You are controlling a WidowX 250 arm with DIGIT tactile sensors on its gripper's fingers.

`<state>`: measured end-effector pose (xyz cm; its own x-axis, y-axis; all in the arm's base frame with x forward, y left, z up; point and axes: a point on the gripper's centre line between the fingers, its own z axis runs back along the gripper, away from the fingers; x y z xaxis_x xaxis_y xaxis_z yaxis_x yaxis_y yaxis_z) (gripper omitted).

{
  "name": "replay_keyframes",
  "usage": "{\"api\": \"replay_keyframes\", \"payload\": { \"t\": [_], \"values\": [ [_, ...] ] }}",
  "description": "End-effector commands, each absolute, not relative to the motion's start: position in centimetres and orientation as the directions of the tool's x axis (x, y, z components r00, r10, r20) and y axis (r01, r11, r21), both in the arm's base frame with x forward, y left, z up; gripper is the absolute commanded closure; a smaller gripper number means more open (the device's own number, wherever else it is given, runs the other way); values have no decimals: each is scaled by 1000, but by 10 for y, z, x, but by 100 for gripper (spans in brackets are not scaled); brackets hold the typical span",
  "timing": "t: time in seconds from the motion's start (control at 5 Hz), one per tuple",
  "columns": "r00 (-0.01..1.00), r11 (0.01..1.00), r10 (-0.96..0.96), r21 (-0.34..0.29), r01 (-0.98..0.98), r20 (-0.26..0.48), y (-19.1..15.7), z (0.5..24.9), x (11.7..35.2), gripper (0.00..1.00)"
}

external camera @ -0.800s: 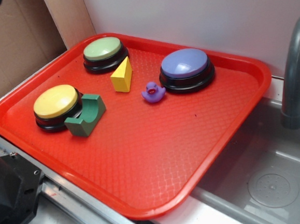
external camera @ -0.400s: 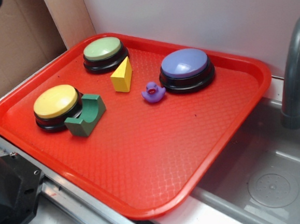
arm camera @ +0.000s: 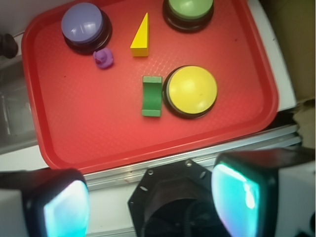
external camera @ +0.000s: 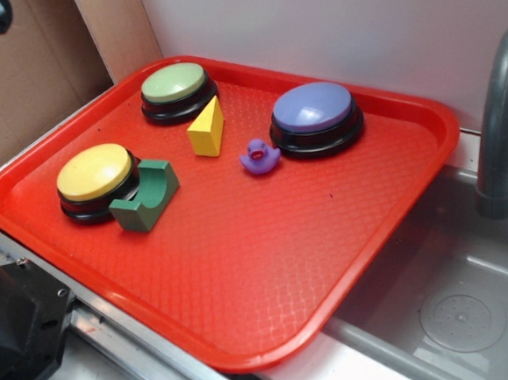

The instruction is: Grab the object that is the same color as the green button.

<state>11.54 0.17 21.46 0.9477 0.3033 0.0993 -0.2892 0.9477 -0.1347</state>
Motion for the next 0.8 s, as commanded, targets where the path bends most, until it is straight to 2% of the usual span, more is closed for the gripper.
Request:
{"api": "replay_keyframes", "payload": {
  "t": [0.0, 0.2, 0.4, 0.6],
  "values": [
    [811, 813, 580, -118, -570, 80, 20, 182, 124, 0],
    [706, 713, 702, -102, -694, 93, 26, 166, 127, 0],
    [518, 529, 848, -107, -842, 115, 27, 141, 136, 0],
    [511, 523, 850, -94, -847, 127, 21, 121, 148, 0]
  ]
}}
